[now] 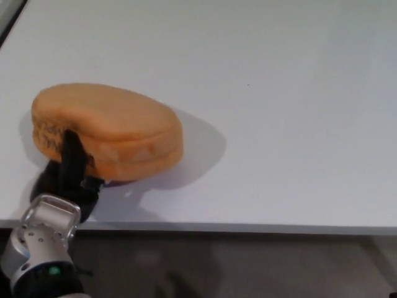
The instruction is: A soft plate is kept in the center of the table close to the robot and the robot uses its left hand to pick up the plate, turns it upside down and places it back on the table
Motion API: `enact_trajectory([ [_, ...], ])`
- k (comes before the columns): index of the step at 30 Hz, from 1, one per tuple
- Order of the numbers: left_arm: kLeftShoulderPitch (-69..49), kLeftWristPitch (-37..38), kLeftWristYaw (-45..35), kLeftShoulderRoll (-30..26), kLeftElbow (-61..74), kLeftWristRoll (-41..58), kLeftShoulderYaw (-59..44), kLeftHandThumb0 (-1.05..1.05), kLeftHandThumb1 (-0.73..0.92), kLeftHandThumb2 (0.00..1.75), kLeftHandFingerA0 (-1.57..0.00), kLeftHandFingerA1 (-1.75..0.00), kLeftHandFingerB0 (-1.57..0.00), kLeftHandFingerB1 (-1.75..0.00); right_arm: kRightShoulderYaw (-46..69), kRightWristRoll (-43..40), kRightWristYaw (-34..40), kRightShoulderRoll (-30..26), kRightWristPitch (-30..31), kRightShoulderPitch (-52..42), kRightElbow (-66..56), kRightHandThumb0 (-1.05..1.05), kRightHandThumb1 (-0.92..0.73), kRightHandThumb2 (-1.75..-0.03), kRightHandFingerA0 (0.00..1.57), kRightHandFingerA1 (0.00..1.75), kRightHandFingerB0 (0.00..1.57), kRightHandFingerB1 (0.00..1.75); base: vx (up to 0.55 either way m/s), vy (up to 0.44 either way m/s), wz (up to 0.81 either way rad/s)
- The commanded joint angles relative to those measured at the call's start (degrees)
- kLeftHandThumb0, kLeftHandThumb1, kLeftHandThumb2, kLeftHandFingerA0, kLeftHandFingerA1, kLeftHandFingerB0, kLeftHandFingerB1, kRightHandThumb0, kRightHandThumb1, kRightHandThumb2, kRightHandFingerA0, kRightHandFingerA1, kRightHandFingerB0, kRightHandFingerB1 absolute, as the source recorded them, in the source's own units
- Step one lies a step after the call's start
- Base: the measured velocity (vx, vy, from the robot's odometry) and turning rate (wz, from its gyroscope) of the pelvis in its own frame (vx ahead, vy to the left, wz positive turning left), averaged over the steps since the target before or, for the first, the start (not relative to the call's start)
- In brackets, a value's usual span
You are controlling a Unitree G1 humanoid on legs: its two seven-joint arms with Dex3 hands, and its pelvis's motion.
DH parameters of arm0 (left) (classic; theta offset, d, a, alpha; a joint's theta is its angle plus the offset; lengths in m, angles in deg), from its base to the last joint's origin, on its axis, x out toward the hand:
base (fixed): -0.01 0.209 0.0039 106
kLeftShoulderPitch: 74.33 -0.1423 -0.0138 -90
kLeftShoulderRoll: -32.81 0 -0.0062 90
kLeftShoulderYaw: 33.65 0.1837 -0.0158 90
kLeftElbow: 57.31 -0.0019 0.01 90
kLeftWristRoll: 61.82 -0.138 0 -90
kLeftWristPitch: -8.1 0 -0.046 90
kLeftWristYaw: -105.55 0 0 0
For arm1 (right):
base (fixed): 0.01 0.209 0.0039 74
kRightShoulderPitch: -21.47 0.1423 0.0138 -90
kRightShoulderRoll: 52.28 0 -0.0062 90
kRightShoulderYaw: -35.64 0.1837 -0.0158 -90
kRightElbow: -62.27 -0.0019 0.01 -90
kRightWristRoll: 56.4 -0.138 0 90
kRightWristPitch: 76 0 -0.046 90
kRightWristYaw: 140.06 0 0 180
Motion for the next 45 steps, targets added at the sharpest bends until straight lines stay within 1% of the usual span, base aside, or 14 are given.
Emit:
enact_trajectory([
  [1,-3.95,-14.19,6.71,3.74,0.88,-2.31,9.77,-0.47,0.59,0.95,-1.3,-1.49,-0.73,-1.17,0.71,1.1,0.47,-2.43,2.46,0.01,-0.49,-0.81,-0.74,-0.86,0.64,0.53,0.34,0.41,0.0,0.0,0.0],
  [6,-5.92,-14.87,5.71,3.96,2.81,-2.22,16.05,-0.34,0.77,0.62,-0.97,-1.75,-0.57,-1.05,0.58,0.74,0.26,-2.62,2.61,0.33,-0.34,-0.76,-0.9,-0.67,0.68,0.47,0.39,0.35,0.0,0.0,0.0],
  [11,-7.19,-17.3,2.03,2.06,3.39,-2.87,24.81,-0.43,0.57,0.96,-1.25,-1.44,-0.7,-1.04,0.4,0.92,0.19,-2.95,2.72,0.45,-0.41,-0.76,-0.9,-0.67,0.69,0.47,0.38,0.35,0.0,0.0,0.0],
  [15,-7.86,-17.15,0.96,1.67,3.88,-2.78,30.12,-0.38,0.8,0.64,-1.01,-1.75,-0.66,-1.67,0.44,1.31,0.34,-3.23,2.4,0.48,-0.27,-0.82,-0.74,-0.86,0.64,0.53,0.33,0.41,0.0,0.0,0.0],
  [19,-8.27,-17.42,0.77,1.9,4.66,-2.08,32.77,-0.38,0.8,0.65,-1.02,-1.75,-0.66,-1.59,0.22,1.8,0.47,-3.32,1.97,0.67,0.03,-0.75,-0.91,-0.68,0.7,0.45,0.37,0.33,0.0,0.0,0.0],
  [22,-7.88,-18.62,3.11,3.52,6.03,-1.31,32.81,-0.47,0.58,0.96,-1.28,-1.47,-0.8,-1.2,0.26,1.2,0.27,-3.35,3.28,0.47,-0.81,-0.78,-0.77,-1.11,0.63,0.61,0.32,0.49,0.0,0.0,0.0],
  [23,-7.82,-18.57,3.05,3.49,6.0,-1.32,32.87,-0.38,0.81,0.64,-1.01,-1.75,-0.62,-1.64,0.29,1.4,0.44,-3.36,3.24,0.35,-1.02,-0.75,-0.75,-1.11,0.61,0.61,0.3,0.48,0.0,0.0,0.0],
  [24,-7.76,-18.44,3.05,3.43,5.94,-1.32,32.74,-0.38,0.81,0.65,-1.01,-1.75,-0.66,-1.59,0.32,1.53,0.5,-3.38,3.07,0.29,-1.08,-0.75,-0.91,-0.68,0.69,0.46,0.37,0.34,0.0,0.0,0.0],
  [32,-9.52,-13.9,0.71,2.34,7.41,-1.52,32.78,-0.45,0.83,0.66,-0.95,-1.75,-0.7,-1.58,0.49,1.16,0.22,-3.15,2.79,0.38,-0.31,-0.76,-0.91,-0.68,0.69,0.46,0.38,0.33,0.0,0.0,0.0],
  [35,-9.87,-13.12,-3.63,1.16,7.7,0.61,31.95,-0.57,0.88,0.72,-0.77,-1.7,-0.55,-1.5,0.52,1.41,0.44,-3.01,2.4,0.0,-0.52,-0.74,-0.75,-1.1,0.6,0.6,0.31,0.5,0.0,0.0,0.0],
  [39,-9.74,-13.34,-4.44,0.61,8.55,1.76,30.98,-0.83,0.72,1.08,-0.45,-0.77,-0.32,-0.59,0.47,1.5,0.53,-2.96,2.32,0.08,-0.27,-0.75,-0.91,-0.69,0.69,0.45,0.37,0.34,0.0,0.0,0.0],
  [40,-9.96,-14.12,-7.53,-1.07,9.39,1.69,32.62,-0.91,0.73,1.14,-0.07,-0.5,-0.05,-0.15,0.46,1.29,0.35,-2.92,2.29,0.15,-0.15,-0.77,-0.76,-1.11,0.6,0.6,0.3,0.49,0.0,0.0,0.0],
  [41,-9.97,-14.81,-9.46,-2.15,9.81,1.82,33.49,-0.92,0.73,1.17,0.0,-0.25,0.0,-0.09,0.44,1.31,0.33,-2.93,2.28,0.17,-0.1,-0.77,-0.92,-0.68,0.67,0.45,0.36,0.34,0.0,0.0,0.0],
  [45,-9.64,-14.89,-14.03,-5.04,9.81,2.81,35.23,-1.04,0.76,1.15,0.0,-0.1,0.0,0.0,0.39,1.21,0.51,-2.74,2.76,0.24,-0.21,-0.77,-0.92,-0.68,0.68,0.45,0.36,0.33,0.0,0.0,0.0],
])
